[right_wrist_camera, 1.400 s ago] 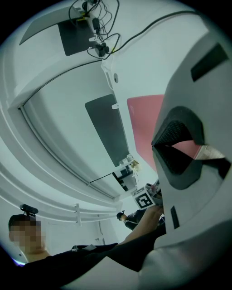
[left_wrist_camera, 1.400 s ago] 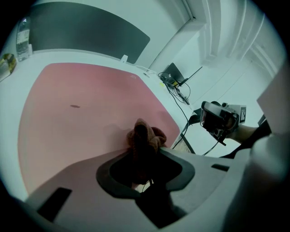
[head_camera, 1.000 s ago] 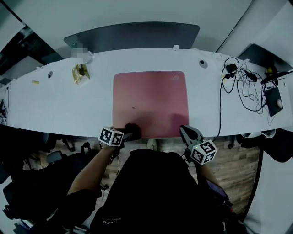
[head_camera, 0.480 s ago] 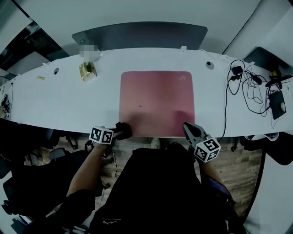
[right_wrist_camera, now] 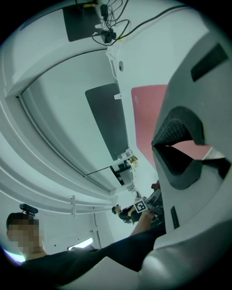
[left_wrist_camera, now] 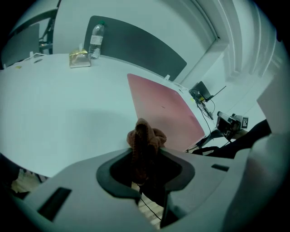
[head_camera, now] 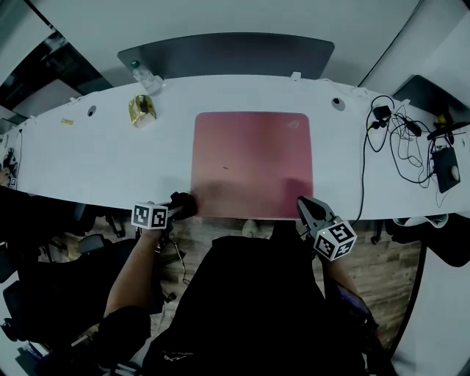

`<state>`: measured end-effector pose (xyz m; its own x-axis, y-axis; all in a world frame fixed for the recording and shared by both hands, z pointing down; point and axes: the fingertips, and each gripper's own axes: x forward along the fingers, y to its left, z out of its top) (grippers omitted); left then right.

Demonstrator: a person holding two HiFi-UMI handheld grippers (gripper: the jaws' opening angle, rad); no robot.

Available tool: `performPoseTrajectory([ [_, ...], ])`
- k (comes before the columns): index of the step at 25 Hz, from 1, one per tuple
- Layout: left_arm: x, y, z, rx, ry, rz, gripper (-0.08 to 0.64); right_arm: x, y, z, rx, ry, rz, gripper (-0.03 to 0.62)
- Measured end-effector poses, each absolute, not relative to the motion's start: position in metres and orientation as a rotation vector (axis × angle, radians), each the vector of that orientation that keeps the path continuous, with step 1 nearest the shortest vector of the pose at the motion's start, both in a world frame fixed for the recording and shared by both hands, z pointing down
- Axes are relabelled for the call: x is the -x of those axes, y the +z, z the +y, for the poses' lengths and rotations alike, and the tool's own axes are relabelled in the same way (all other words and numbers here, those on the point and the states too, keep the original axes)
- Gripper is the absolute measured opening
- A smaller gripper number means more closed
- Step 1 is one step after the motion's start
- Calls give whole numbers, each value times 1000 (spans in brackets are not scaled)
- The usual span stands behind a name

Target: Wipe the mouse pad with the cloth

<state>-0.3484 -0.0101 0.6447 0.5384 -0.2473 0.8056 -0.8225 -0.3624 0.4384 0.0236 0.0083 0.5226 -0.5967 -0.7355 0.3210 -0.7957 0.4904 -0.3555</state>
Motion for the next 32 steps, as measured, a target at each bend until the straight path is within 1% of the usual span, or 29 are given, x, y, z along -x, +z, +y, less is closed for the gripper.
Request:
performPoseTrajectory([
  [4,352,629,-20,-1890,750,-923,118,-30,524,2,-1360,715,-2598,25],
  [7,324,612,-31,-1951,678,-867,118,-40,526,-2,-1396,717,-2589,25],
  [13,220,596,-45,-2070,623,-631,118,-64,526,-5,-1487,732,-2555,25],
  [22,61,610,-41,-2125,699,-301,120,-98,527,7,-1614,763,-2469,25],
  [28,-23,613,-29,-2131,712,-174,120,-115,527,14,-1684,797,-2430,25],
  [32,-61,620,-21,-2071,669,-129,120,-122,525,20,-1713,801,-2415,25],
])
